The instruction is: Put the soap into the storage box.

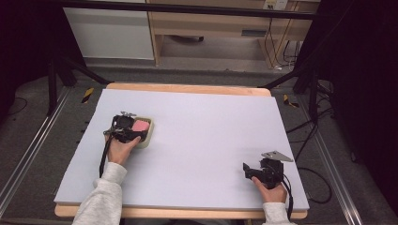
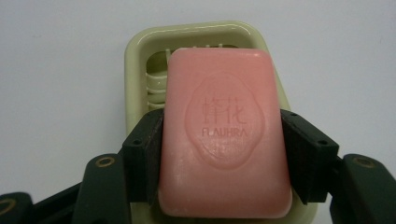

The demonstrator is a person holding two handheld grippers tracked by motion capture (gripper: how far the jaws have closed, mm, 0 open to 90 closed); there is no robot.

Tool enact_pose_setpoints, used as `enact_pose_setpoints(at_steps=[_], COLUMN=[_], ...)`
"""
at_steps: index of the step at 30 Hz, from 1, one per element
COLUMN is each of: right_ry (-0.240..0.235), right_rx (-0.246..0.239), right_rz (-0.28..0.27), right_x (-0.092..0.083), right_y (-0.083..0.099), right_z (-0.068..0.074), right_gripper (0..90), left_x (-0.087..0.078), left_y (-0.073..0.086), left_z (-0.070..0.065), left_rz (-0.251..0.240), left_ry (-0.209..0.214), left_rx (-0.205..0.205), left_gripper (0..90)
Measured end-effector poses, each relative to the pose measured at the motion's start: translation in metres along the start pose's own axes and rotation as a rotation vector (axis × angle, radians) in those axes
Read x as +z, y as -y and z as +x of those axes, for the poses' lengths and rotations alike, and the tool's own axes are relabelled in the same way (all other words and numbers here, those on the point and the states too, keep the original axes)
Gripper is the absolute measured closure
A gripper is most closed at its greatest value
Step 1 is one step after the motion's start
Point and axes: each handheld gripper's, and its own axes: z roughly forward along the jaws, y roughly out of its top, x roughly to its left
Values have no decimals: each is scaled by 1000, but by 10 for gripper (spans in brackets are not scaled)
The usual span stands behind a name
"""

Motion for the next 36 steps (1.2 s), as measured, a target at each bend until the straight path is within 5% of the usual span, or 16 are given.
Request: enact_pose_setpoints(at_steps=[5, 20, 28, 36], right_ry=[0, -1, 3, 4], right_rx=[1, 5, 11, 15], right_rz=[-2, -5, -4, -2], right_x=[0, -1, -1, -1], right_y=[0, 0, 0, 0], right_z=[0, 0, -1, -1], right_gripper=[104, 104, 103, 98], left_x=[-8, -40, -57, -62], left_y=[-2, 8, 33, 62], left_z=[-1, -1, -1, 4], left_rz=[-32, -94, -142, -146], left_ry=[17, 51, 91, 71], left_rx=[5, 44, 65, 77], left_gripper=[258, 233, 219, 220])
